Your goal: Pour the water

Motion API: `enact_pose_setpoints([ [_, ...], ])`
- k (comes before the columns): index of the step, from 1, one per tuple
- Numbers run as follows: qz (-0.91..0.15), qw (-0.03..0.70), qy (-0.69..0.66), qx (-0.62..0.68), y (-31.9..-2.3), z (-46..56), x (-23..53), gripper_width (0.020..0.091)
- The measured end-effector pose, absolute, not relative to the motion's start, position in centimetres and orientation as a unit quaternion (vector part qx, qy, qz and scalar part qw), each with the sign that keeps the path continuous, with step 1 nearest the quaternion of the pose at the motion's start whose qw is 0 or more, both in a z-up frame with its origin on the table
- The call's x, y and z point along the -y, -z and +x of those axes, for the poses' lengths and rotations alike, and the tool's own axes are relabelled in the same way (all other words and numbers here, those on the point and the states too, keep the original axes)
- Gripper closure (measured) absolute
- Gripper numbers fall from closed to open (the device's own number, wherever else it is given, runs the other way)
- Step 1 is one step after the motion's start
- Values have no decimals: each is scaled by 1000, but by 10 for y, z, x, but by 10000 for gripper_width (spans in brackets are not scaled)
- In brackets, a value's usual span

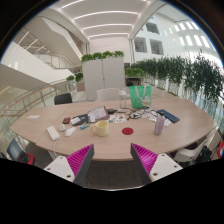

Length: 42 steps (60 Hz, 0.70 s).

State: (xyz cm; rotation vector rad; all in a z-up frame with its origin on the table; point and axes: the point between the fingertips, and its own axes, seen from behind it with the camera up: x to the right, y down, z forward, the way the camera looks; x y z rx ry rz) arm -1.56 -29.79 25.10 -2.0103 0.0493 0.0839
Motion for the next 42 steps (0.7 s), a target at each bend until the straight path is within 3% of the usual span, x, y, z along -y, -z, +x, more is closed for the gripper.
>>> enact_pose_setpoints([
  [3,-838,544,-34,-16,-254,6,294,300],
  [20,-779,625,17,-38,-199,179,167,301],
  [42,-776,625,11,-86,-87,329,-42,297],
])
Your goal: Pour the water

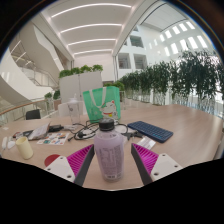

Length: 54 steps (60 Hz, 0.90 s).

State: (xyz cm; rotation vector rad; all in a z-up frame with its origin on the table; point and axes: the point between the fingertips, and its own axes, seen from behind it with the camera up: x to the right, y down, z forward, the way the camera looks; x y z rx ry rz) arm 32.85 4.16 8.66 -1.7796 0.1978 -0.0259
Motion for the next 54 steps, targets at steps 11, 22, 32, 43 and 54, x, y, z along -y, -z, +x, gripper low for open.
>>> enact_pose_setpoints([
  [11,-780,623,-7,-66,-58,321,-99,538],
  [22,-772,630,18,-83,-62,327,-101,561],
  [32,-793,600,12,-106,-68,318,-101,655],
  [43,-776,622,104,0,-181,265,-107,658],
  [54,-714,569,322,249,-252,144,-135,660],
])
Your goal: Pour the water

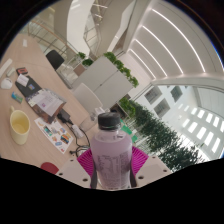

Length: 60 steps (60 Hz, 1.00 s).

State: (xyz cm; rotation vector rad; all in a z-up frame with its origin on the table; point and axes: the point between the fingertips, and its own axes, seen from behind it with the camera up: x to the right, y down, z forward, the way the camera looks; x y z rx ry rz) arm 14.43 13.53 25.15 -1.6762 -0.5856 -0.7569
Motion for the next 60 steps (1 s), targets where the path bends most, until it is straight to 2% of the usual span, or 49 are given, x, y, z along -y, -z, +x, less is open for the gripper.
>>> enact_pose_setpoints([
  [8,-603,463,478,439,-227,46,-158,660],
  [14,-514,379,538,550,-191,9,-169,661],
  [21,-404,273,576,656,-177,-17,-187,661],
  [28,-355,197,597,692,-160,-11,-187,660],
  [34,-361,182,588,700,-153,-8,-187,660],
  [39,-372,195,576,701,-148,-9,-186,658],
  [43,-413,234,558,681,-147,-11,-191,673],
  [44,-430,250,551,670,-150,-12,-192,659],
  [48,-515,335,511,601,-168,-12,-201,654],
  [50,-543,407,502,537,-180,-9,-180,653],
  [54,-623,498,398,454,-215,-6,-200,633],
  [57,-668,584,311,339,-222,3,-186,606],
  [60,-690,637,232,255,-233,14,-174,590],
])
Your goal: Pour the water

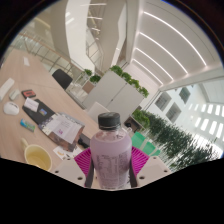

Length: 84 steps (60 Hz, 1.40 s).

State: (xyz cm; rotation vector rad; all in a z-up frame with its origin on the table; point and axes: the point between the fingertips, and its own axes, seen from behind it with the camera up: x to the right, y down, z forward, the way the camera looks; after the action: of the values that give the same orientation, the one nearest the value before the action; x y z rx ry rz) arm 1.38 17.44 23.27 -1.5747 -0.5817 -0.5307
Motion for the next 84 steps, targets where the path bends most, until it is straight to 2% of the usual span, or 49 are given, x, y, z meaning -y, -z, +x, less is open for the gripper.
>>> enact_pose_setpoints([
  [7,-748,649,40,134,-191,42,-175,572],
  [8,-743,660,22,109,-169,37,-171,572],
  [10,-763,638,-4,109,-171,52,-175,572],
  [11,-766,634,-13,101,-156,53,-175,571],
  [14,-772,628,-26,90,-136,64,-176,572],
  [15,-769,633,-36,80,-109,62,-174,573],
  [16,-774,627,-39,82,-121,64,-175,572],
  [19,-777,621,-65,73,-114,65,-176,571],
  [29,-795,595,-82,86,-62,67,-167,571],
  [40,-788,602,-106,74,-61,68,-163,561],
  [47,-802,584,-97,78,-56,66,-161,506],
  [49,-820,561,-92,71,-50,70,-156,453],
  [51,-833,542,-92,66,-45,70,-149,365],
  [53,-839,531,-97,64,-45,68,-141,272],
  [54,-842,528,-97,62,-44,69,-138,250],
  [65,-851,518,-63,58,-77,72,-66,269],
  [84,-840,539,33,50,-186,29,85,266],
])
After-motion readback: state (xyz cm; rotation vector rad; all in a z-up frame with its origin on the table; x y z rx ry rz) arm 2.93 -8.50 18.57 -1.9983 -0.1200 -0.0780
